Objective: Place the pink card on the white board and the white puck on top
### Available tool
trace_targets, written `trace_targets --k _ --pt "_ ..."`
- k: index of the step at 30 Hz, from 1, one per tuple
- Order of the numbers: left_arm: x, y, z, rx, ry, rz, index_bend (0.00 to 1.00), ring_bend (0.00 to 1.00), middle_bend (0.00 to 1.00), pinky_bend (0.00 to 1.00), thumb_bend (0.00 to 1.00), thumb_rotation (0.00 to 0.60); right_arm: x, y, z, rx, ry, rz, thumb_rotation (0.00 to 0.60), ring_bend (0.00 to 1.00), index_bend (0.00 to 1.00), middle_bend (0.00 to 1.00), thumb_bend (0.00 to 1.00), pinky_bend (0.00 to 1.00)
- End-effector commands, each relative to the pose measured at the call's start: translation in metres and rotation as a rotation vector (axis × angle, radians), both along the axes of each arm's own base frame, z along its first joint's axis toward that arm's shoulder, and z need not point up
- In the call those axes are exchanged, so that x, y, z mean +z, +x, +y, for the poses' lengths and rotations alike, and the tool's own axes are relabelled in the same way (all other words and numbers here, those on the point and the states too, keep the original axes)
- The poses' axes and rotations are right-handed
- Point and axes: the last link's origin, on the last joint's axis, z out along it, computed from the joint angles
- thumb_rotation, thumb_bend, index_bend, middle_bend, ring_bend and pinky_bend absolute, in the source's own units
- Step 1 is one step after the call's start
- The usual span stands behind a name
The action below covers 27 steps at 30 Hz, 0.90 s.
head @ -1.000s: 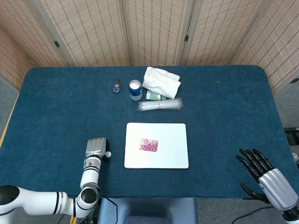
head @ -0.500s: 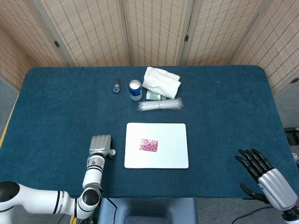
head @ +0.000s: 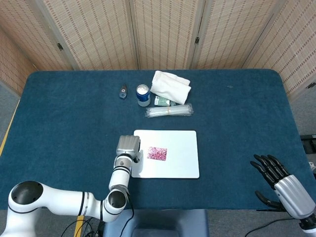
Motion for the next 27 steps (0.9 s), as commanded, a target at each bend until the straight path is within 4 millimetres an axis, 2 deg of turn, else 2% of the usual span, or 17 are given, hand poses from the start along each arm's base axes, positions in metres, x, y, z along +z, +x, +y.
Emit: trace_targets --k 1,15,21,27 --pt "-0.014 0.019 0.002 -0.024 -0.040 -0.004 0.58 0.90 1.00 0.99 0.25 0.600 0.001 0.000 -0.001 -0.003 -0.001 -0.002 0.600 0.00 0.00 0.00 0.25 0.00" --pt "-0.053 0.060 0.013 -0.086 -0.114 -0.004 0.58 0.90 1.00 0.99 0.25 0.600 0.008 -0.004 -0.004 -0.025 -0.017 -0.018 0.600 0.00 0.00 0.00 0.25 0.00" --pt "-0.066 0.063 0.018 -0.094 -0.133 0.020 0.58 0.90 1.00 0.99 0.25 0.600 0.009 -0.004 -0.003 -0.024 -0.020 -0.024 0.600 0.00 0.00 0.00 0.25 0.00" --pt "-0.064 0.064 0.029 -0.091 -0.120 0.028 0.58 0.90 1.00 0.99 0.25 0.600 0.010 -0.005 -0.003 -0.023 -0.022 -0.027 0.600 0.00 0.00 0.00 0.25 0.00"
